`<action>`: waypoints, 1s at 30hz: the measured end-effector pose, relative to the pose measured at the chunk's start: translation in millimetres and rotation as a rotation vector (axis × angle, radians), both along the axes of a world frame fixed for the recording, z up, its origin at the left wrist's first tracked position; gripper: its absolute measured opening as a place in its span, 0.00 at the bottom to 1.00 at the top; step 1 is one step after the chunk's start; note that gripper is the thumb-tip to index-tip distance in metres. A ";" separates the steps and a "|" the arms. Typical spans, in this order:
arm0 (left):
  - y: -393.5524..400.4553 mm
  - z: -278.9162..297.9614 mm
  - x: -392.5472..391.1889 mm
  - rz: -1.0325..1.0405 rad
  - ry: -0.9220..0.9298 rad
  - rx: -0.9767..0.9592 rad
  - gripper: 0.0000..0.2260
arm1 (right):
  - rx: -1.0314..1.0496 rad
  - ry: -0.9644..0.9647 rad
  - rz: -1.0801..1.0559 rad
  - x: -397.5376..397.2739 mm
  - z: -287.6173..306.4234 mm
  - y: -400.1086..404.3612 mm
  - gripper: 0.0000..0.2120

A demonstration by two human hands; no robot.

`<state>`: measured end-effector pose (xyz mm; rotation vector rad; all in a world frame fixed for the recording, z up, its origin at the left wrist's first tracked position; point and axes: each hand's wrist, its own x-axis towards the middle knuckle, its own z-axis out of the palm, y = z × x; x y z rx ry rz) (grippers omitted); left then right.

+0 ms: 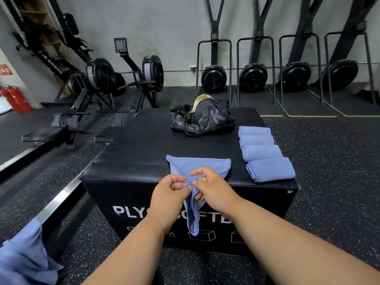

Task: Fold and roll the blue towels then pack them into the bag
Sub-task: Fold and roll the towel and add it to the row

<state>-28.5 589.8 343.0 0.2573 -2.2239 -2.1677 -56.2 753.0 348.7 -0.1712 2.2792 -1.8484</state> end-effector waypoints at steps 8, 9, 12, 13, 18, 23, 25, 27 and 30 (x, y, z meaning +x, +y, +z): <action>6.8 5.1 9.5 -0.096 0.074 -0.215 0.17 | -0.167 -0.099 -0.012 0.7 1.2 3.7 0.16; 7.1 5.6 10.3 -0.103 0.095 -0.285 0.16 | -0.193 -0.112 -0.014 0.4 0.2 5.0 0.16; 5.7 5.2 9.4 -0.085 0.127 -0.371 0.11 | -0.310 -0.159 0.021 1.5 -2.7 9.2 0.18; 4.6 5.6 9.1 -0.066 0.124 -0.367 0.10 | -0.340 -0.175 0.035 2.1 -3.1 10.2 0.19; -13.5 3.9 5.8 0.058 0.121 -0.320 0.09 | -0.099 -0.190 -0.033 -9.9 -15.6 22.5 0.20; -34.5 7.2 9.5 0.128 0.135 -0.303 0.08 | 0.380 -0.059 -0.076 -42.2 -54.0 53.7 0.28; -41.7 6.7 9.8 0.150 0.132 -0.304 0.09 | 0.469 -0.048 -0.056 -51.7 -61.6 58.2 0.33; -46.7 6.2 10.3 0.171 0.131 -0.288 0.09 | 0.562 -0.018 -0.068 -61.4 -68.3 60.7 0.33; -56.4 3.9 9.0 0.211 0.144 -0.251 0.09 | 0.662 0.053 -0.095 -76.8 -78.4 64.9 0.26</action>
